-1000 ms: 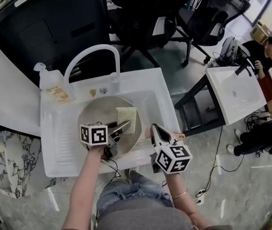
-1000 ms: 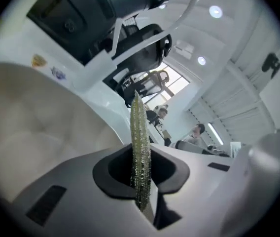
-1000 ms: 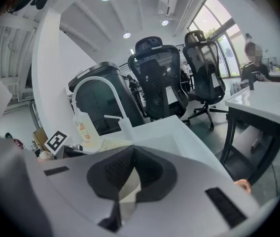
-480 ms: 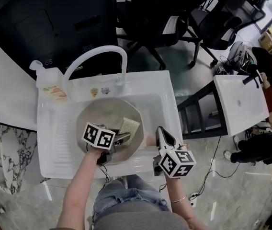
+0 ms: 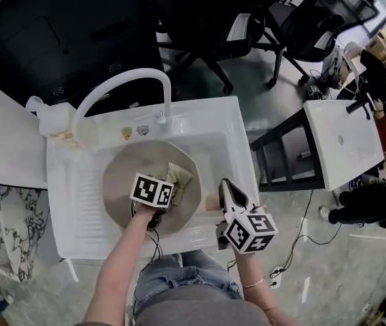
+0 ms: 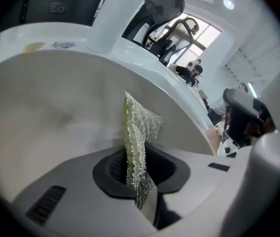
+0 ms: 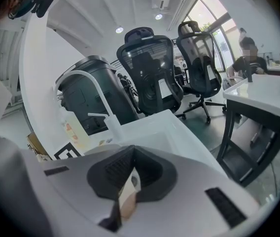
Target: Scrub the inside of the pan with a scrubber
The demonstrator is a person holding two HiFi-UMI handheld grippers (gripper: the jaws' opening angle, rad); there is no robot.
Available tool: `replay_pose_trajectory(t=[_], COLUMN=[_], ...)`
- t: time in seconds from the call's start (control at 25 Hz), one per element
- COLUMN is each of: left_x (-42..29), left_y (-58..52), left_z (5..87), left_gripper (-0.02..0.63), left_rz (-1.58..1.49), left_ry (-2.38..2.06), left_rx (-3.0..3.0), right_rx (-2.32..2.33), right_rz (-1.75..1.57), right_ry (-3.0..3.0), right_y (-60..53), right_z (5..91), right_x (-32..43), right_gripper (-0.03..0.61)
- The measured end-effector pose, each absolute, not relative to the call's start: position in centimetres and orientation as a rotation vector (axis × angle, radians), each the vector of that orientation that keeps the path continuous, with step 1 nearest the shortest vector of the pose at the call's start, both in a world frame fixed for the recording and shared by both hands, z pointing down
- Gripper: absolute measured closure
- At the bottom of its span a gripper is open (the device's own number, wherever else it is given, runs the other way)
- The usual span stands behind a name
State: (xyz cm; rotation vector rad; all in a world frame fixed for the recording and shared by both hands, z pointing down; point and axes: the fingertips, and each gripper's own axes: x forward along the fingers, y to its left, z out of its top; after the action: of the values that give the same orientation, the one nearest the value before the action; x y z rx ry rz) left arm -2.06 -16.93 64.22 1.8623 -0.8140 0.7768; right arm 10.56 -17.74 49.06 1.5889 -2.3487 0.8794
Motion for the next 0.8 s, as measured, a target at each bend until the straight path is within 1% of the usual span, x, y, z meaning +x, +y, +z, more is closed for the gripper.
replay_pose_trajectory(t=[0.2,0.8], left_x=[-2.6,-7.2], left_y=[-18.0,-20.9], left_z=[64.8,65.2], left_gripper=[0.554,0.554], left_rz=[0.906,0.97], left_ry=[-0.898,-1.106], left_rx=[1.892,1.883], right_rx=[1.582,1.549], right_rz=[0.881,0.888], right_ry=[-2.348,-2.349], right_y=[-18.4,-18.5], right_z=[49.2,49.4], right_x=[10.6,9.3], right_gripper=[0.568,0.568])
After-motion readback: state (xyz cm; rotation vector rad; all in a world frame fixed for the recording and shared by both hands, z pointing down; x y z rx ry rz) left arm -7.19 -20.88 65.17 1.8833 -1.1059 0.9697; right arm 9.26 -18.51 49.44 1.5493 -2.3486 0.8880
